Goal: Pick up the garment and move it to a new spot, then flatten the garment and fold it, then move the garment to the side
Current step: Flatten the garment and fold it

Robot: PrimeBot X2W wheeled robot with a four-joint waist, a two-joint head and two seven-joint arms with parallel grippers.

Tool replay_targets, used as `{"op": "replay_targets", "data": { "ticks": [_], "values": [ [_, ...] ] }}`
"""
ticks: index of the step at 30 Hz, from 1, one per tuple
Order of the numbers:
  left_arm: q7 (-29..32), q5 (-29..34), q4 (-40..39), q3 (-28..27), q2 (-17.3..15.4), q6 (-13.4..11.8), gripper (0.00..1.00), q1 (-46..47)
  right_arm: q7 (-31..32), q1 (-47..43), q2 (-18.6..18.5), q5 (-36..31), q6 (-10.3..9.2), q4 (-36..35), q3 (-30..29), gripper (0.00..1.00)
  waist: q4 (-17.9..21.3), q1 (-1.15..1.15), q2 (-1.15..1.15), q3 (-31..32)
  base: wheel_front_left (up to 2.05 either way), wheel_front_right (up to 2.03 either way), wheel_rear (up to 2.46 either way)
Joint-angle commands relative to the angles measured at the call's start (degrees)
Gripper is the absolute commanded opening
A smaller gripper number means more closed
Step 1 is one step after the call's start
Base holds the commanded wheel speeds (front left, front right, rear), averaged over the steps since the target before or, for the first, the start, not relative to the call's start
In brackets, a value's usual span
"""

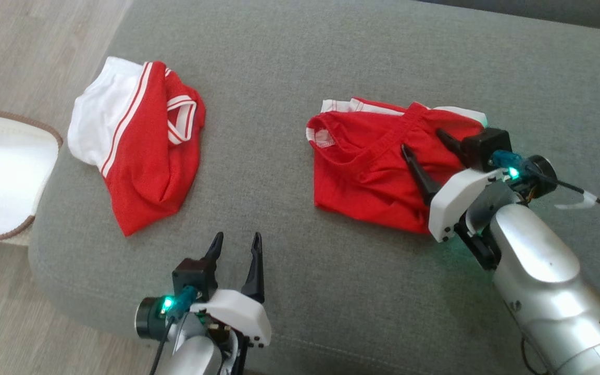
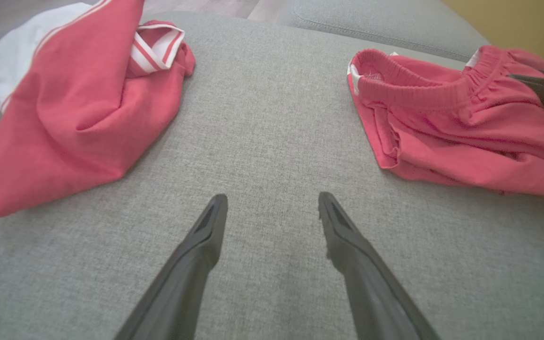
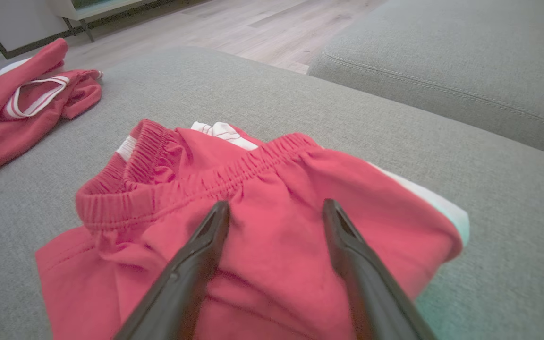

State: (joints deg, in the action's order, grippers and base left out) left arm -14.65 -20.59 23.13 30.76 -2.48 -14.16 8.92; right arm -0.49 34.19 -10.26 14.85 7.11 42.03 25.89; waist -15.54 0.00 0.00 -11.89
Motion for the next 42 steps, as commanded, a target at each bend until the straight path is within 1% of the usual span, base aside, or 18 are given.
{"op": "replay_targets", "data": {
  "ticks": [1, 4, 5, 6, 7, 8, 13, 20, 25, 29, 32, 35, 37, 38, 39, 41, 42],
  "values": [
    [-0.35, -0.40, -2.05, -1.41, -0.40, -0.44, 1.00, 2.71, 0.05, 2.81, -0.19, 0.22, 0.37, -0.67, 1.40, 1.00, -0.48, 0.00, 0.00, -0.66, 0.00, 0.00, 0.00],
    [-0.35, -0.62, -2.22, -1.26, -0.40, -0.59, 1.00, 3.23, 0.31, 3.50, -0.38, 0.42, 0.37, 0.33, 2.08, 1.00, -0.55, 0.00, 0.00, -1.13, 0.00, 0.00, 0.00],
    [-0.35, -0.65, -2.28, -1.23, -0.40, -0.61, 1.00, 3.38, 0.27, 3.70, -0.42, 0.49, 0.37, 0.54, 2.28, 0.88, -0.53, 0.00, 0.00, -1.26, 0.00, 0.00, 0.00],
    [-0.35, -0.70, -2.35, -1.19, -0.40, -0.65, 1.00, 3.50, 0.21, 3.87, -0.45, 0.55, 0.37, 0.73, 2.46, 0.47, -0.51, 0.00, 0.00, -1.37, 0.00, 0.00, 0.00],
    [-0.35, -0.77, -2.43, -1.15, -0.40, -0.68, 1.00, 3.60, 0.14, 4.03, -0.45, 0.61, 0.37, 0.90, 2.64, 0.25, -0.48, 0.00, 0.00, -1.49, 0.00, 0.00, 0.00],
    [-0.35, -0.84, -2.50, -1.14, -0.40, -0.72, 1.00, 3.72, 0.05, 4.17, -0.44, 0.70, 0.37, 1.02, 2.84, 0.00, -0.43, 0.00, 0.00, -1.58, 0.00, 0.00, 0.00],
    [-0.35, -0.83, -2.68, -1.18, -0.40, -0.73, 1.00, 3.94, -2.02, 4.94, -0.44, 1.04, 0.37, 0.73, 3.63, 0.00, -0.20, 0.00, 0.00, -1.70, 0.00, 0.00, 0.00],
    [-0.35, -0.89, -2.50, -0.59, -0.40, -0.45, 1.00, 3.60, -5.80, 6.23, -0.41, 1.89, 0.37, -2.03, 5.79, 0.00, -0.28, 0.00, 0.00, -1.21, 0.00, 0.00, 0.00],
    [-0.35, -1.17, -2.39, -0.01, -0.40, -0.17, 1.00, 3.45, -7.02, 6.79, -0.42, 4.23, 0.37, -5.63, 9.90, 0.00, -1.04, 0.00, 0.00, -0.88, 0.00, 0.00, 0.00],
    [-0.35, -1.62, -2.19, 0.22, -0.40, -0.06, 1.00, 3.31, -6.35, 6.90, -1.30, 7.42, 0.37, -7.63, 13.87, 0.00, -2.06, 0.00, 0.00, -0.82, 0.00, 0.00, 0.00],
    [-0.35, -2.03, -2.00, 0.50, -0.40, -0.11, 1.00, 3.29, -5.55, 7.36, -1.97, 8.96, 0.37, -7.49, 16.44, 0.00, -2.95, 0.00, 0.00, -1.15, 0.00, 0.00, 0.00],
    [-0.35, -2.40, -1.85, 0.92, -0.40, -0.16, 1.00, 3.54, -5.03, 8.11, -2.29, 9.78, 0.37, -5.67, 18.74, 0.00, -3.97, 0.00, 0.00, -1.70, 0.00, 0.00, 0.00],
    [-0.35, -2.63, -1.80, 1.26, -0.40, -0.25, 1.00, 3.81, -5.23, 8.63, -2.13, 10.34, 0.37, -3.86, 19.89, 0.08, -4.65, 0.00, 0.00, -2.09, 0.00, 0.00, 0.00],
    [-0.35, -2.77, -1.78, 1.45, -0.40, -0.31, 1.00, 3.94, -5.16, 8.84, -2.03, 10.51, 0.37, -2.68, 20.46, 0.18, -4.97, 0.00, 0.00, -2.28, 0.00, 0.00, 0.00],
    [-0.35, -2.88, -1.72, 1.65, -0.40, -0.39, 1.00, 4.07, -5.33, 8.98, -1.78, 10.84, 0.37, -1.58, 21.03, 0.44, -5.25, 0.00, 0.00, -2.40, 0.00, 0.00, 0.00],
    [-0.35, -3.12, -1.62, 2.04, -0.40, -0.52, 1.00, 4.34, -5.73, 9.30, -1.30, 11.32, 0.37, 0.79, 22.08, 1.00, -5.73, 0.00, 0.00, -2.67, 0.00, 0.00, 0.00],
    [-0.35, -3.18, -1.59, 2.20, -0.40, -0.59, 1.00, 4.47, -5.81, 9.29, -0.91, 12.03, 0.37, 2.04, 22.38, 1.00, -5.86, 0.00, 0.00, -2.73, 0.00, 0.00, 0.00]
  ]
}}
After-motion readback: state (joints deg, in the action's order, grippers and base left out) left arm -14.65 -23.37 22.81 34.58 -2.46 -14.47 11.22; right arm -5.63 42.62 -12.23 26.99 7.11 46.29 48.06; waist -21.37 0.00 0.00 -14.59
